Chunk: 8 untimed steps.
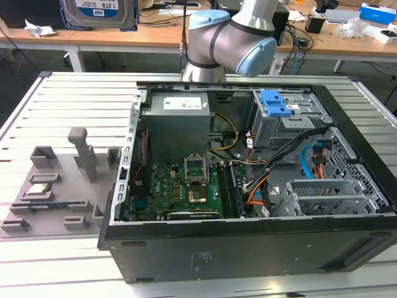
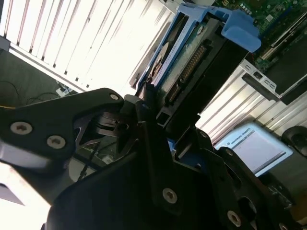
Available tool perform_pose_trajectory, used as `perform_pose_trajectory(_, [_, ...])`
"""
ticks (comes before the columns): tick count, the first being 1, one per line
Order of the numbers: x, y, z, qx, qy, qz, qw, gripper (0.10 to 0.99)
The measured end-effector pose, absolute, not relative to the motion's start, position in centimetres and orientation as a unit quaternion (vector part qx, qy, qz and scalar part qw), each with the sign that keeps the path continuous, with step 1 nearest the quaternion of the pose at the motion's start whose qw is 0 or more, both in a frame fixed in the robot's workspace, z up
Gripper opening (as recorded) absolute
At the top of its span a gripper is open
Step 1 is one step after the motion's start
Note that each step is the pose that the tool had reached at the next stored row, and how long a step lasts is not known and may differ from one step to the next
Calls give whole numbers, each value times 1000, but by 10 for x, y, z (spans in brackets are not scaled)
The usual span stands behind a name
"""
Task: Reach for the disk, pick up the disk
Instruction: 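Pick up the disk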
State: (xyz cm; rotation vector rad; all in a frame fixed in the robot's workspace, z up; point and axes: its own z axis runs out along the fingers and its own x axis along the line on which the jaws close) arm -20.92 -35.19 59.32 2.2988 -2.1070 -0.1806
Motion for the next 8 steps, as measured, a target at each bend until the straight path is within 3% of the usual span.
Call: perform_pose_trajectory(8, [-207, -352, 589, 737, -674, -57, 10, 365])
